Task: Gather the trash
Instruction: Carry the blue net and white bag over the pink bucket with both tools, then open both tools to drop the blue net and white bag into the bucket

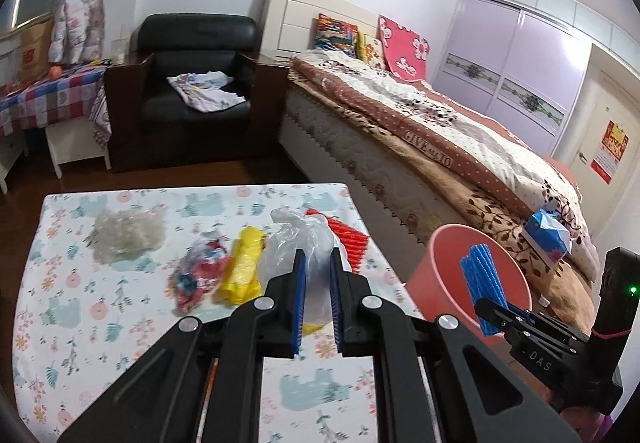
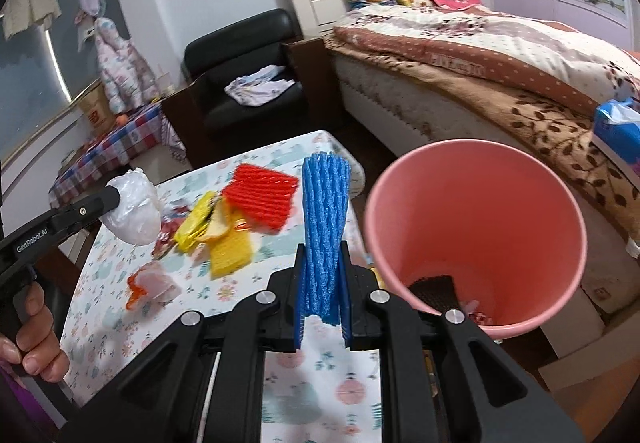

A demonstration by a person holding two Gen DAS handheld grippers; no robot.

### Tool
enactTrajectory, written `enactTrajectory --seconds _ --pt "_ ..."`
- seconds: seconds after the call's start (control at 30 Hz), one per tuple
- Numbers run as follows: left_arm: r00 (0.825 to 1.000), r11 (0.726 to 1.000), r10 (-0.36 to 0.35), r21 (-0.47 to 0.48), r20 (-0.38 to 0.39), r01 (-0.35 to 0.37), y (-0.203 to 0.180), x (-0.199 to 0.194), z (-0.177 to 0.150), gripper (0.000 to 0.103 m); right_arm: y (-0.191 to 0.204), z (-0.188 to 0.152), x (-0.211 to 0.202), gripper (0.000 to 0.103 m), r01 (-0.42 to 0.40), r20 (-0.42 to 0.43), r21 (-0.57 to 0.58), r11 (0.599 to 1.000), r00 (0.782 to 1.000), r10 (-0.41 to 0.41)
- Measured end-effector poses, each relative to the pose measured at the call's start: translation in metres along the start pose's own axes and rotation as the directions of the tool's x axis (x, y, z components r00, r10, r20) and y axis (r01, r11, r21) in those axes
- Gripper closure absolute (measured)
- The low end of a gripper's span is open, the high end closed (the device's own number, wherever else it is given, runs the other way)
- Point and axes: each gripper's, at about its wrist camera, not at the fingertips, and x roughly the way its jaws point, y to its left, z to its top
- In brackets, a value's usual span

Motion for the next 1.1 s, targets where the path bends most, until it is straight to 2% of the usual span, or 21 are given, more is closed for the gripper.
enactTrajectory --seconds 0.4,1.1 --pt "0.997 0.996 -0.072 0.059 -0.030 0.074 -0.054 0.028 0.002 0.093 -0.046 0.002 -0.007 0.089 0.071 0.035 0.072 0.995 0.997 -0.073" --pt "0.978 0.968 -0.164 0.172 -0.128 0.184 -0.147 0.087 -0.016 0.093 -0.103 0.000 0.006 0.089 0.154 0.020 0.149 0.977 0.987 -0.158"
